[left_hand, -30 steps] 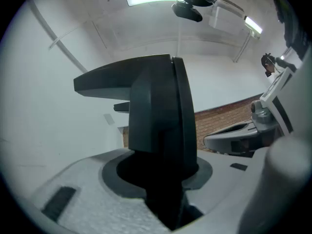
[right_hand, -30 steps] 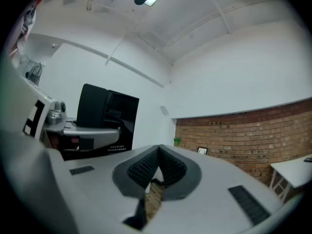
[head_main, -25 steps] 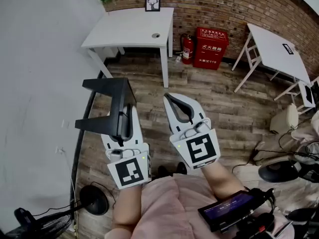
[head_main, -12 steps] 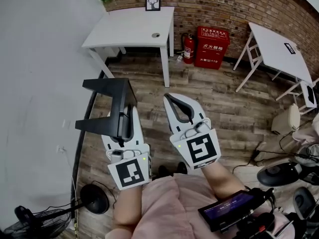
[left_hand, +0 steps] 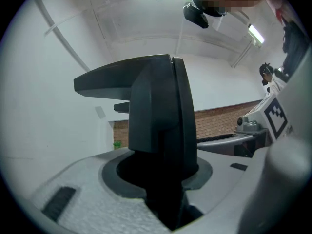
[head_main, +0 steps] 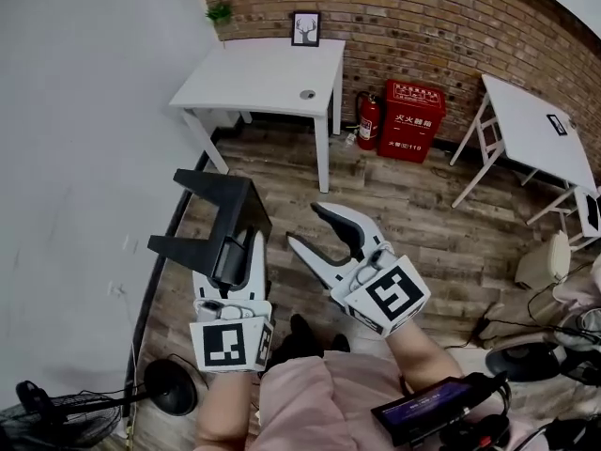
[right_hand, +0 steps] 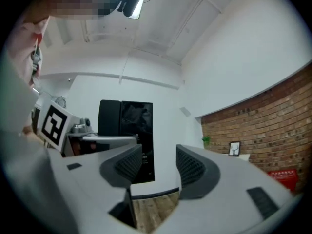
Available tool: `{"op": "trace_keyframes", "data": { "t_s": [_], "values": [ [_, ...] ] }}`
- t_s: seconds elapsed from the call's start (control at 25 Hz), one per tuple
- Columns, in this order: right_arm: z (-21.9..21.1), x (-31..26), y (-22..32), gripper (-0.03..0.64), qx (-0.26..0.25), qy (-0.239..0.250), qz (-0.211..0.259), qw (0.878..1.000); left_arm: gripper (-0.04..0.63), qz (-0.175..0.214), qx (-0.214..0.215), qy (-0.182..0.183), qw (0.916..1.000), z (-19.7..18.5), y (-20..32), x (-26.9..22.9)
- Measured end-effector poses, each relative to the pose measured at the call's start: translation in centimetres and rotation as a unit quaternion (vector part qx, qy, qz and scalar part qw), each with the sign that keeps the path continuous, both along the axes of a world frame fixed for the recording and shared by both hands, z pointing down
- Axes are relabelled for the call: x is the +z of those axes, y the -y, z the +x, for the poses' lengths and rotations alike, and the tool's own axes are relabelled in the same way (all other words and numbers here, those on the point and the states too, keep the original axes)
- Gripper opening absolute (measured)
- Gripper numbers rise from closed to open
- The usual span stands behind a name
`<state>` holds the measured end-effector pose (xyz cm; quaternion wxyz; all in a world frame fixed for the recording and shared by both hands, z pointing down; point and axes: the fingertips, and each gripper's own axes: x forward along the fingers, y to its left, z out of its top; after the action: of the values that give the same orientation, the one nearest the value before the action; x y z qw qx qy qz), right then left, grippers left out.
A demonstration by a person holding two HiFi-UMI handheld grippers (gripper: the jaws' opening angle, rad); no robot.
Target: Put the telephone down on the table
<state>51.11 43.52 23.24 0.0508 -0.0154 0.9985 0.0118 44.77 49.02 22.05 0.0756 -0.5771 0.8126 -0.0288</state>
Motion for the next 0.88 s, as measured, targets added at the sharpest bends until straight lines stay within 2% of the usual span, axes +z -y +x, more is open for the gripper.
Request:
{"op": "trace_keyframes", "data": {
  "t_s": [0.12,0.28,0.44,0.6,0.88],
  "values": [
    [-0.8,-0.3,-0.1,0.229,-0.059,0.006,-0.016,0.998,0.161,-0.004,0.067,-0.028,0.9974,-1.1,0.3,0.1],
    [-2.9,0.4,0.5,0.249,-0.128,-0.009,-0.039,0.991,0.161,-0.011,0.151,-0.072,0.9858,-3.7,0.8,0.9],
    [-6.4,2.3,0.5,0.293,-0.209,-0.047,-0.024,0.976,0.161,-0.023,0.237,-0.118,0.9640,-6.7,2.4,2.1],
    [-11.6,3.7,0.9,0.313,-0.258,-0.078,-0.038,0.962,0.161,-0.044,0.323,-0.121,0.9376,-10.1,4.0,2.7],
    [-20.2,6.1,2.8,0.311,-0.284,-0.111,-0.069,0.950,0.161,-0.062,0.393,-0.130,0.9081,-16.0,7.3,3.2]
  ]
}}
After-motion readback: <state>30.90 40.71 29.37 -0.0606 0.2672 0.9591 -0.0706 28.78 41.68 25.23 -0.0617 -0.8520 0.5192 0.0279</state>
